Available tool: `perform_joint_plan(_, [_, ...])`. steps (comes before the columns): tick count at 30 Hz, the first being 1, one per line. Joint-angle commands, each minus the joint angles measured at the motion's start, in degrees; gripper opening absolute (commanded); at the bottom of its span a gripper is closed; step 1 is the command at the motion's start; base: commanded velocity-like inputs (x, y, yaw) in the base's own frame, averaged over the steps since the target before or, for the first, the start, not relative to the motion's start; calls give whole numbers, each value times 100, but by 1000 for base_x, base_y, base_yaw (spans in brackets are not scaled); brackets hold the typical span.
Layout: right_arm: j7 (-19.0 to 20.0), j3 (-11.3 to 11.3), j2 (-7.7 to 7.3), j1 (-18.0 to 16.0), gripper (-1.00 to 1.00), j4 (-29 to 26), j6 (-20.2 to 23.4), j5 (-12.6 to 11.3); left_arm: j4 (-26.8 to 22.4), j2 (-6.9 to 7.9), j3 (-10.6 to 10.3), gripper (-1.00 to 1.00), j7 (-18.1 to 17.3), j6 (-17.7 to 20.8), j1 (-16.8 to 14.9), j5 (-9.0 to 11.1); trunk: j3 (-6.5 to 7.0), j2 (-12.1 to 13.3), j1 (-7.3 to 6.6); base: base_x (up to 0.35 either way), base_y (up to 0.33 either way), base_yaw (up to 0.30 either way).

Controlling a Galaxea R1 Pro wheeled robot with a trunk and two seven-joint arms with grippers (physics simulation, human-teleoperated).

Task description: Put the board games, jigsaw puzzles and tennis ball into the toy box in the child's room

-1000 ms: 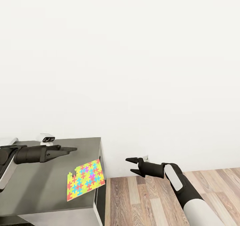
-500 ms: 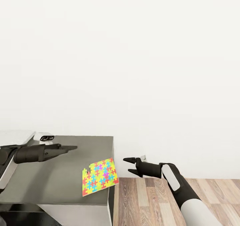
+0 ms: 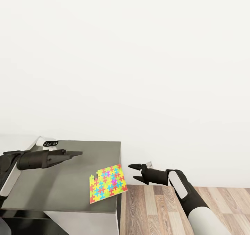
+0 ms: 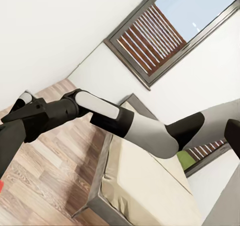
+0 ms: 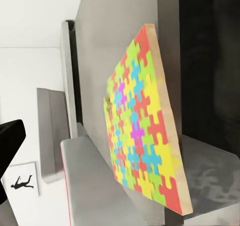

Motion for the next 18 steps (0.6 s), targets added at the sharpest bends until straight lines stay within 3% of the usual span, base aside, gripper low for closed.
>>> perform_joint_plan(1, [40,-6,2,-4,100,0,15,43,-1,-1,-1,100,-21,61,-2,1,-6,-3,0,0,176,1])
perform_joint_plan(18, [38,-6,-13,-4,100,34,22,50,-32,-12,7,100,-21,61,-2,7,-24,-43,22,0,33,0])
